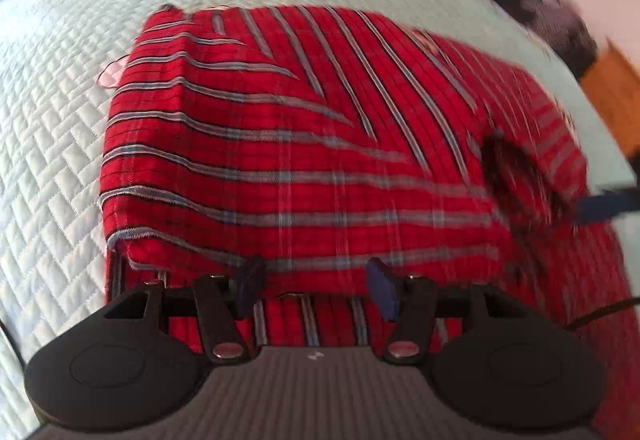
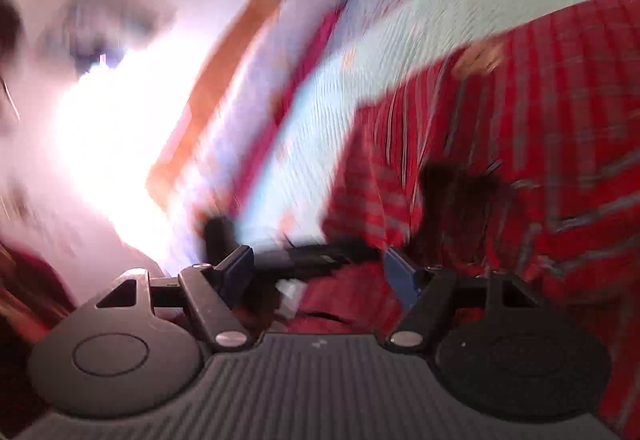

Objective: Fold clothes
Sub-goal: 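Withdraw both grippers from the folded shirt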

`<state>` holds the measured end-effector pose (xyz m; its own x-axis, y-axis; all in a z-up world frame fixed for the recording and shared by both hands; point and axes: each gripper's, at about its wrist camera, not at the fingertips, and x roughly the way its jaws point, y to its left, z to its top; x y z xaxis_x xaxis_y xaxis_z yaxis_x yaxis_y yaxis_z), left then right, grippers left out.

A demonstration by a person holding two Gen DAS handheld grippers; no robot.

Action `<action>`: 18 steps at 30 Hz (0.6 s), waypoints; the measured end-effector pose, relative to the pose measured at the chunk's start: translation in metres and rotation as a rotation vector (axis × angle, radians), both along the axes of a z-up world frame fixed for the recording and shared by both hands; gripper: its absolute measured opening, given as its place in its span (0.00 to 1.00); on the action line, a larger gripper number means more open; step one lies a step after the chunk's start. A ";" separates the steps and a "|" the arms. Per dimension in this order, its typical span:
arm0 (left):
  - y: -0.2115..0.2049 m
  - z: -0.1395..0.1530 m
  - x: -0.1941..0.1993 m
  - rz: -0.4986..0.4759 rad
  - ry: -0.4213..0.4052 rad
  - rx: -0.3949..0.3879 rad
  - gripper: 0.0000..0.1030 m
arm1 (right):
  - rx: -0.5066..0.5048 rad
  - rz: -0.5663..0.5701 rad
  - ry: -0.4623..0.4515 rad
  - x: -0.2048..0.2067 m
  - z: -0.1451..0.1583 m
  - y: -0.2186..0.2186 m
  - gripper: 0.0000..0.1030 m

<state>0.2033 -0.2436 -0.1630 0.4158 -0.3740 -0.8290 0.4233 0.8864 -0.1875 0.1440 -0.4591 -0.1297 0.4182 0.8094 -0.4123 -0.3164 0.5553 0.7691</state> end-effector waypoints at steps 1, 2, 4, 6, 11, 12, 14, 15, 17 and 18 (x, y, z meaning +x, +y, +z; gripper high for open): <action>-0.001 0.000 -0.002 -0.024 -0.007 0.015 0.57 | -0.058 0.039 -0.019 0.005 -0.008 0.018 0.71; -0.001 -0.001 -0.005 -0.048 -0.014 0.031 0.57 | -0.103 0.068 -0.035 0.010 -0.016 0.033 0.71; 0.000 -0.001 -0.007 -0.076 -0.021 0.041 0.57 | -0.107 0.072 -0.023 0.021 -0.025 0.042 0.71; 0.002 -0.003 -0.007 -0.083 -0.019 0.031 0.58 | -0.085 0.069 -0.011 0.032 -0.028 0.046 0.71; 0.000 -0.004 -0.009 -0.113 -0.037 0.043 0.64 | 0.080 -0.004 -0.109 0.051 0.018 0.037 0.71; -0.001 -0.004 -0.009 -0.117 -0.040 0.049 0.64 | 0.069 -0.006 -0.101 0.064 0.021 0.039 0.71; 0.000 -0.004 -0.008 -0.121 -0.039 0.042 0.64 | 0.049 -0.008 -0.085 0.088 0.026 0.045 0.71; 0.001 -0.005 -0.007 -0.121 -0.037 0.037 0.64 | 0.030 0.003 -0.071 0.101 0.022 0.048 0.71; 0.002 -0.005 -0.005 -0.131 -0.029 0.034 0.64 | -0.108 0.028 -0.017 0.129 -0.001 0.053 0.65; 0.004 -0.005 -0.004 -0.131 -0.023 0.028 0.64 | -0.229 -0.020 0.000 0.137 -0.015 0.049 0.55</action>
